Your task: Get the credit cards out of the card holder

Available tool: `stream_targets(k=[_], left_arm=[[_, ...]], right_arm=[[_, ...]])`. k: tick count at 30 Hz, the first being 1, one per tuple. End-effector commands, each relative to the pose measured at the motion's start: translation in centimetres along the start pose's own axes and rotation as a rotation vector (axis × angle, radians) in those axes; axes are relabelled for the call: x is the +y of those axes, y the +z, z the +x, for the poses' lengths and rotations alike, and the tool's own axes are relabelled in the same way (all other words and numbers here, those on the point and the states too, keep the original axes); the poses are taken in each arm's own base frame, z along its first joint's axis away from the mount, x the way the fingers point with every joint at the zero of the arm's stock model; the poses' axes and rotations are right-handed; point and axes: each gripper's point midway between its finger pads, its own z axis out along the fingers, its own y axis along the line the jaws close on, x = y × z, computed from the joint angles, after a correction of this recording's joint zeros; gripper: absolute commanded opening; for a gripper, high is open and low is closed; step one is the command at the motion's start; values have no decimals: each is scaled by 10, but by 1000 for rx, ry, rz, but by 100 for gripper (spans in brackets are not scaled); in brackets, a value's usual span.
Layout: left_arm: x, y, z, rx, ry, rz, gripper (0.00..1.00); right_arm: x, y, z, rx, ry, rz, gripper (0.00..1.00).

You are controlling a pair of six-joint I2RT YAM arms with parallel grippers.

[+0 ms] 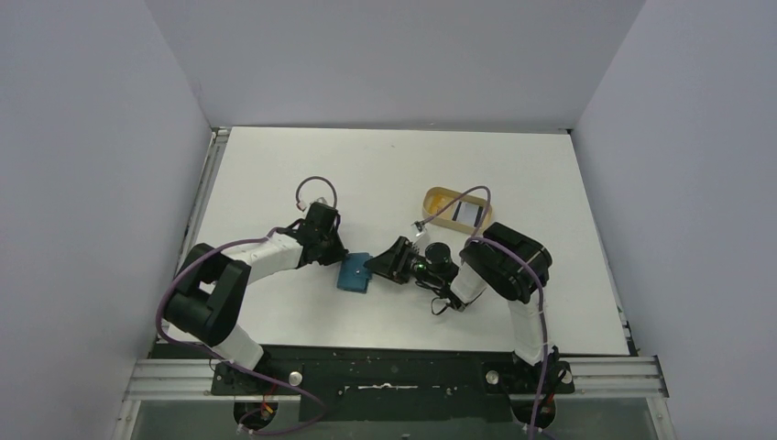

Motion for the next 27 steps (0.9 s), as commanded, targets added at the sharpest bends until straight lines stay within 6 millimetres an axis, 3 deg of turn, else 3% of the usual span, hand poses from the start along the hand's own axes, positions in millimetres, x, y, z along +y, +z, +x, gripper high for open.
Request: stream_targets(k=[1,4,11,20,27], left_arm=[[51,5,29,64,15,-182,9],[51,5,28,58,8,-184,8],[50,7,30,65,-2,-179,8],[49,5,23,55,-22,-165,8],[57,5,9,41,-60,-174,8]], right_arm=[[-9,-6,31,72,16,68,46],[-16,-5,47,123,-4,139,48],[-18,8,58,165,23,154,49],[-12,-16,46,87,-17,129,65],[-26,-29,51,120,-77,225,62]])
